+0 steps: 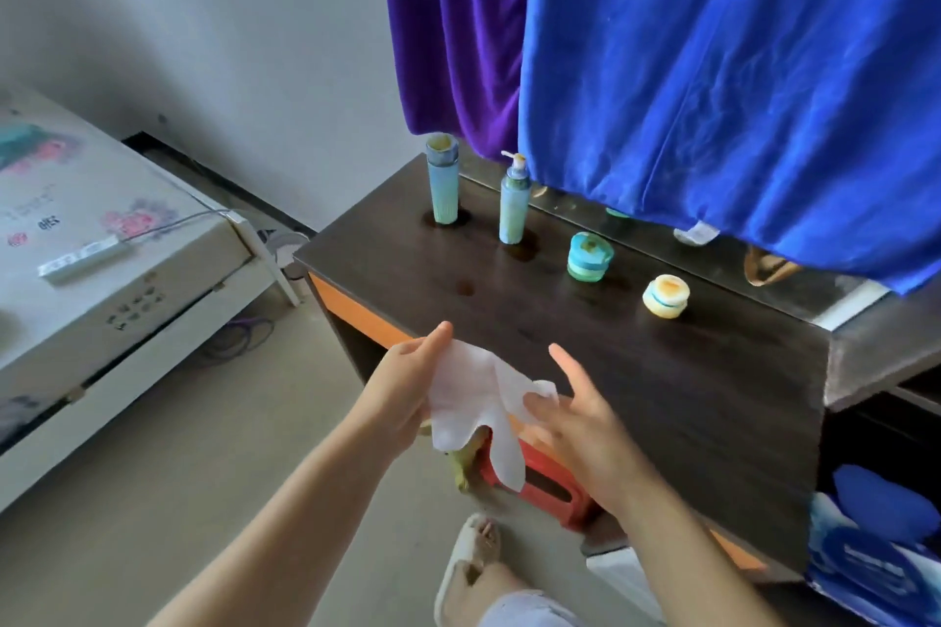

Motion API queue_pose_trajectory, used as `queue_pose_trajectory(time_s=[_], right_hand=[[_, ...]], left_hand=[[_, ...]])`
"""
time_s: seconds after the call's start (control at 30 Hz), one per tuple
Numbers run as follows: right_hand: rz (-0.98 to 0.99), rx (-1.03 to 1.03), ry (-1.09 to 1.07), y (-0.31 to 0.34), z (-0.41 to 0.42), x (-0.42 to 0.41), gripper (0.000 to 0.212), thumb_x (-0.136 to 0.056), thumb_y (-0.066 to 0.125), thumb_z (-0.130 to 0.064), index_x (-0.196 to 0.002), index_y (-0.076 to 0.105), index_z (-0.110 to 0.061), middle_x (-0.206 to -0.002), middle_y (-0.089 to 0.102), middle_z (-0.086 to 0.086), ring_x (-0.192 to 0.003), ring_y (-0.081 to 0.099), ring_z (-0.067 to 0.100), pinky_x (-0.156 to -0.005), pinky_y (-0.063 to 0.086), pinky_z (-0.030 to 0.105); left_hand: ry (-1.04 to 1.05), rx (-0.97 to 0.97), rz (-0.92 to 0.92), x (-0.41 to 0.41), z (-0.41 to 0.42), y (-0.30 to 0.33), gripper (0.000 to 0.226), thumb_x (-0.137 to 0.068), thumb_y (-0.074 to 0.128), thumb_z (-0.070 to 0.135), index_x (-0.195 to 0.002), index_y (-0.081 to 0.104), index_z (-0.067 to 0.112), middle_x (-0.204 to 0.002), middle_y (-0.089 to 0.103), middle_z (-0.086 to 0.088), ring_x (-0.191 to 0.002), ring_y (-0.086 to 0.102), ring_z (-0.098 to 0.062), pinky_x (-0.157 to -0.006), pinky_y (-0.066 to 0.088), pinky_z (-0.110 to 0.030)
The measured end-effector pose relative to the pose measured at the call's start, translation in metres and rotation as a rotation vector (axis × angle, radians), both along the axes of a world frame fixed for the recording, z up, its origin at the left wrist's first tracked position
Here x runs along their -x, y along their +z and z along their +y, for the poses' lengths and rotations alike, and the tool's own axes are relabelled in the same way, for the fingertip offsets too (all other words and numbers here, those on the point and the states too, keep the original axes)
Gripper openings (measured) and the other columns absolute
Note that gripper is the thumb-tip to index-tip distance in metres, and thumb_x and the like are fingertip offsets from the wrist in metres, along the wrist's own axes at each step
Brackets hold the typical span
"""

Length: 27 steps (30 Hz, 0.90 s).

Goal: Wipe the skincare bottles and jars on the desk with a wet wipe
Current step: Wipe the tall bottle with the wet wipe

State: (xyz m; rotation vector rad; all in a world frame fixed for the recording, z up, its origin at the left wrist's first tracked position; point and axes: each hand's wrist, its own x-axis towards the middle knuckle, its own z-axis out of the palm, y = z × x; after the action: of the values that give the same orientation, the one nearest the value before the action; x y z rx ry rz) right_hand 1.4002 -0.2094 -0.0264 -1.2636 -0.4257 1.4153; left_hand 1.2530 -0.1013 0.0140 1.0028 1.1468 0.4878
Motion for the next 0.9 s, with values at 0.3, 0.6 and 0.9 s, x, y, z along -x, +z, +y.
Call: queue_pose_trajectory(time_s=[0.3,0.6,0.9], right_hand=[[-0.249,-0.005,-0.071,0.028,0.137,-0.045,0.055,-0.09,0.054,-0.011,-0.133,0.037,-0.041,-0.124,0.058,0.013,-0.102,0.062,0.022,-0.072,0.051,0.029],[-0.532,0.139,0.238,0.051,0.188,-0.064,0.052,-0.065,0.067,-0.061,-0.104,0.062,-0.027,-0.101,0.063,-0.003,-0.093,0.059,0.011,-0.073,0.047,0.025],[-0.099,-0.019,-0.212,0.039,0.244,-0.034,0.013,-0.084,0.061,-0.028,-0.087,0.064,-0.016,-0.11,0.069,0.001,-0.098,0.064,0.011,-0.082,0.051,0.031]], left_hand=[[-0.1,-0.394,0.098,-0.012,0.114,0.006,0.05,-0.089,0.056,0.011,-0.128,0.041,0.038,-0.079,0.058,-0.001,-0.072,0.049,-0.016,-0.07,0.041,-0.03],[-0.51,-1.121,0.467,-0.039,0.205,0.0,0.014,-0.083,0.063,0.019,-0.095,0.07,0.019,-0.083,0.04,0.016,-0.081,0.043,-0.009,-0.07,0.036,-0.021],[-0.922,-0.43,0.125,-0.051,0.314,-0.009,0.015,-0.091,0.051,0.02,-0.082,0.063,0.017,-0.079,0.058,-0.002,-0.076,0.053,-0.011,-0.072,0.042,-0.024]])
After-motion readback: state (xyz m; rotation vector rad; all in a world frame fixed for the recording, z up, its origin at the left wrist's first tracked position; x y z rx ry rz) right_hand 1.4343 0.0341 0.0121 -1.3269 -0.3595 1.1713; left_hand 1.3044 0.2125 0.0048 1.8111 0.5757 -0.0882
